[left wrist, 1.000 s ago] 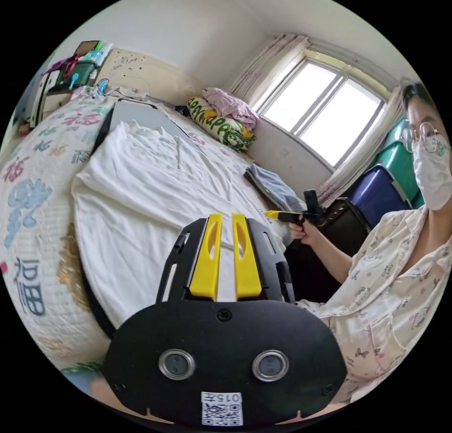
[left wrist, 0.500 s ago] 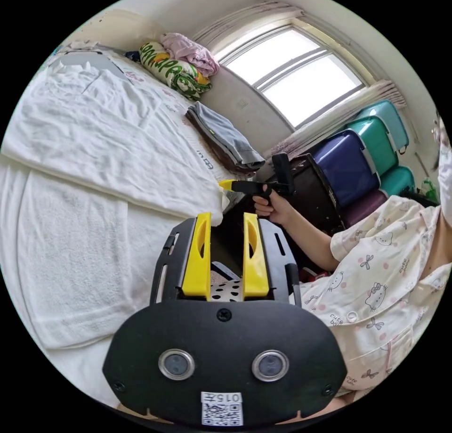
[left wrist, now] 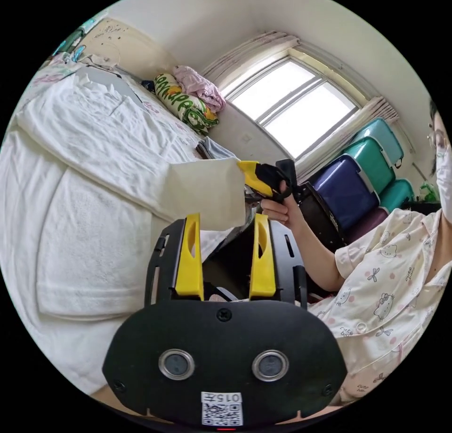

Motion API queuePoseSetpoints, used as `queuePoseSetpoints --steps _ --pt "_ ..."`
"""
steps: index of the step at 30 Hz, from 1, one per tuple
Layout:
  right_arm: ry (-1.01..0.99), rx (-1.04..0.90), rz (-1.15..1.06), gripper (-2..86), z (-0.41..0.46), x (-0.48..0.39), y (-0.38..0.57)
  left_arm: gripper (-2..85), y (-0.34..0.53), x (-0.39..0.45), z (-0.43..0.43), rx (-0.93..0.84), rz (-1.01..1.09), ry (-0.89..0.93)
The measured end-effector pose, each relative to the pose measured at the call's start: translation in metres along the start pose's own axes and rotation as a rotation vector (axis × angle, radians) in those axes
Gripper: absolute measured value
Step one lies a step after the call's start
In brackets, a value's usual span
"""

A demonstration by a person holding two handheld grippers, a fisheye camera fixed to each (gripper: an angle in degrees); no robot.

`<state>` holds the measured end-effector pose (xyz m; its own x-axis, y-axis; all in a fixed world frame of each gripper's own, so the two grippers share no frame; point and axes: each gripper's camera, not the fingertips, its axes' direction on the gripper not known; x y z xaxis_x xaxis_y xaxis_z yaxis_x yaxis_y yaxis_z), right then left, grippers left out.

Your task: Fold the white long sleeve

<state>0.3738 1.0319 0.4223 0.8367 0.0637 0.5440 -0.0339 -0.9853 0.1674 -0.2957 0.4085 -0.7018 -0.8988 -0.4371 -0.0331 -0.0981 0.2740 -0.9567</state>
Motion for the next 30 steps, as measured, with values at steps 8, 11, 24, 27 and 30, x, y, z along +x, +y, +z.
queuePoseSetpoints --steps 8,11,24,27,30 --pt "-0.088 -0.238 -0.098 3.7 0.089 0.032 -0.039 14.5 0.027 -0.027 -0.007 0.214 -0.122 0.047" --pt "-0.131 -0.234 -0.099 5.3 0.095 0.052 -0.047 10.1 0.032 -0.036 -0.004 0.256 -0.188 0.013" --pt "-0.080 -0.091 -0.105 5.2 0.057 0.154 -0.026 -0.5 0.033 -0.024 0.017 0.356 -0.217 0.038" --pt "-0.090 -0.204 -0.211 5.3 0.081 0.151 -0.016 -0.6 0.042 -0.006 -0.024 0.496 -0.177 -0.078" --pt "-0.010 -0.337 -0.333 6.6 0.125 0.143 -0.004 -0.6 0.053 -0.007 -0.078 0.608 -0.216 -0.139"
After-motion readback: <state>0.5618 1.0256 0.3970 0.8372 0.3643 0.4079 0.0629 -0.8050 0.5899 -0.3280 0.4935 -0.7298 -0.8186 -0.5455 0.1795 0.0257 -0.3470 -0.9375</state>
